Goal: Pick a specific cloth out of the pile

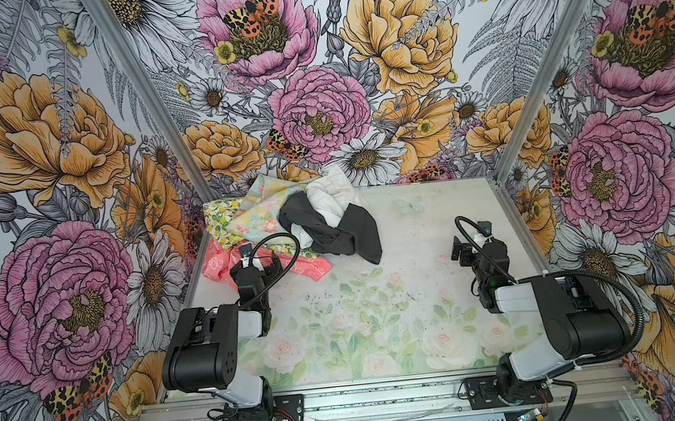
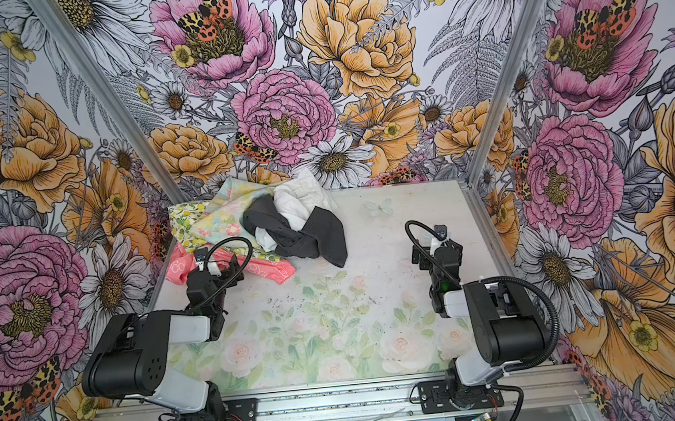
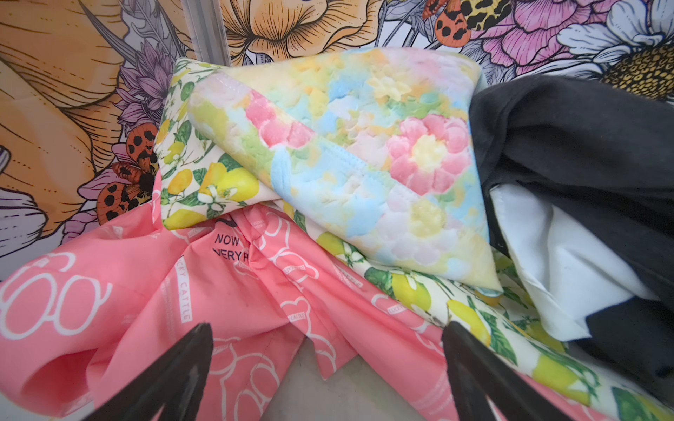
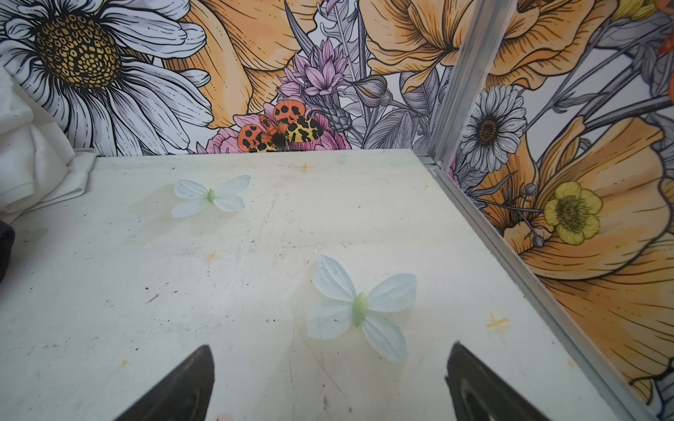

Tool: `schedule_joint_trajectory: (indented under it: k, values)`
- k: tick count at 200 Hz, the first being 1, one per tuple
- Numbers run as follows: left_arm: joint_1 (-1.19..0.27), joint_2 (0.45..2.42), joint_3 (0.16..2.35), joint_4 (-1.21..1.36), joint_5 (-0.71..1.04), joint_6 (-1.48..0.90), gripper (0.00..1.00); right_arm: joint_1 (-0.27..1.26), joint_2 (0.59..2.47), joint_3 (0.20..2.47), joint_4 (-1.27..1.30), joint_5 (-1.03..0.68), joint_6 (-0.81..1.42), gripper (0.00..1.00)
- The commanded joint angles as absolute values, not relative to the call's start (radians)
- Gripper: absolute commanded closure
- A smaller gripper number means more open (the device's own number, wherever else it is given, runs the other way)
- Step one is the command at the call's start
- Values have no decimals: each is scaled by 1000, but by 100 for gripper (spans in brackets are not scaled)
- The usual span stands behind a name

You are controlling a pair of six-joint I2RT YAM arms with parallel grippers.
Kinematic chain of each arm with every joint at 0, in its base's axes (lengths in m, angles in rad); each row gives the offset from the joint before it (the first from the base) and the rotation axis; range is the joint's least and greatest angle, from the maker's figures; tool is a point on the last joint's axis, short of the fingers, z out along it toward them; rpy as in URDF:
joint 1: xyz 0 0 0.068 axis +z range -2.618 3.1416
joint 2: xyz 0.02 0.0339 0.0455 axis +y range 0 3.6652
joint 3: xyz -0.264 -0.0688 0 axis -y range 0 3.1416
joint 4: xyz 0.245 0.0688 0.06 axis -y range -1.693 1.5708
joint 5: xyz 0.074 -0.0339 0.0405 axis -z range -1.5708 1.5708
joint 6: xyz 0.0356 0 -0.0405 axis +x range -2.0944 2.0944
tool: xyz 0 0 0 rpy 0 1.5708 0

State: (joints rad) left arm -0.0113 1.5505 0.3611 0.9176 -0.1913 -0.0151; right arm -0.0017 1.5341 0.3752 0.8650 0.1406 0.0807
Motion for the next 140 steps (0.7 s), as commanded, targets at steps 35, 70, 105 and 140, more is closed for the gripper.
schedule_joint_trajectory:
  k: [35, 70, 105, 140]
  values:
    - [-16, 1549, 373, 946, -202, 0, 1, -8, 1540, 394, 871, 136, 85, 0]
    - [-13, 1549, 374, 944, -202, 0, 1, -10, 1541, 396, 867, 136, 86, 0]
    - [5, 1546, 373, 942, -160, -12, 1, -8, 1539, 393, 869, 134, 86, 0]
    - [7, 1543, 371, 941, -153, -11, 1, -9, 1535, 389, 876, 138, 83, 1]
